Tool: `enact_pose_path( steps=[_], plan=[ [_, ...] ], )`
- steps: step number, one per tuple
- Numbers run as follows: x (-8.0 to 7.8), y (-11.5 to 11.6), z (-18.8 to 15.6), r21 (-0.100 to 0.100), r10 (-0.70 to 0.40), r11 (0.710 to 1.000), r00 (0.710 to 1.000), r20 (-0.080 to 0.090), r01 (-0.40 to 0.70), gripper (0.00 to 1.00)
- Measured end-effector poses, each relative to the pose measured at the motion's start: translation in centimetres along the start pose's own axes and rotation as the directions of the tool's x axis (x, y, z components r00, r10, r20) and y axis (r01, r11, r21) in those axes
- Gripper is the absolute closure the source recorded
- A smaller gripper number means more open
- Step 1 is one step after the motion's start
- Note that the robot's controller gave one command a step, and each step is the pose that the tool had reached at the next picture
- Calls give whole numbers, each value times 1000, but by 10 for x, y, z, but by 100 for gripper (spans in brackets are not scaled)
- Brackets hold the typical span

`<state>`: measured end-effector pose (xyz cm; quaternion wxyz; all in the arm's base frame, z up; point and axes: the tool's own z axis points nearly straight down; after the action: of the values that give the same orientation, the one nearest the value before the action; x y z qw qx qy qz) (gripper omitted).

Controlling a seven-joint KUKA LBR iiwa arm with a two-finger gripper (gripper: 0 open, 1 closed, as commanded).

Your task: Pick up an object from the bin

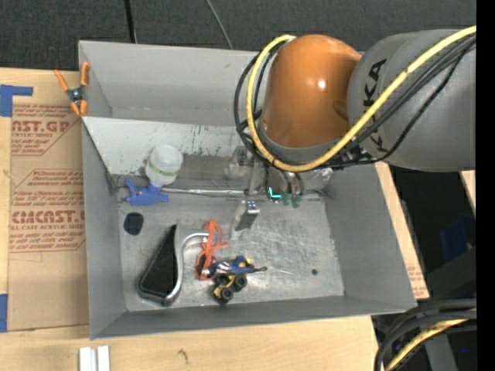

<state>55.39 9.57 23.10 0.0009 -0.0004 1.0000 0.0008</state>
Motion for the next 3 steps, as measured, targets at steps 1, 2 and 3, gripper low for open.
enact_pose_path(
  steps=[1,2,3],
  plan=[
    [16,-1,31,1,-67,998,998,6,67,0],
    [14,3,136,-5,-267,964,964,1,267,100],
    [14,3,136,-5,-267,964,964,2,267,100]
  ],
)
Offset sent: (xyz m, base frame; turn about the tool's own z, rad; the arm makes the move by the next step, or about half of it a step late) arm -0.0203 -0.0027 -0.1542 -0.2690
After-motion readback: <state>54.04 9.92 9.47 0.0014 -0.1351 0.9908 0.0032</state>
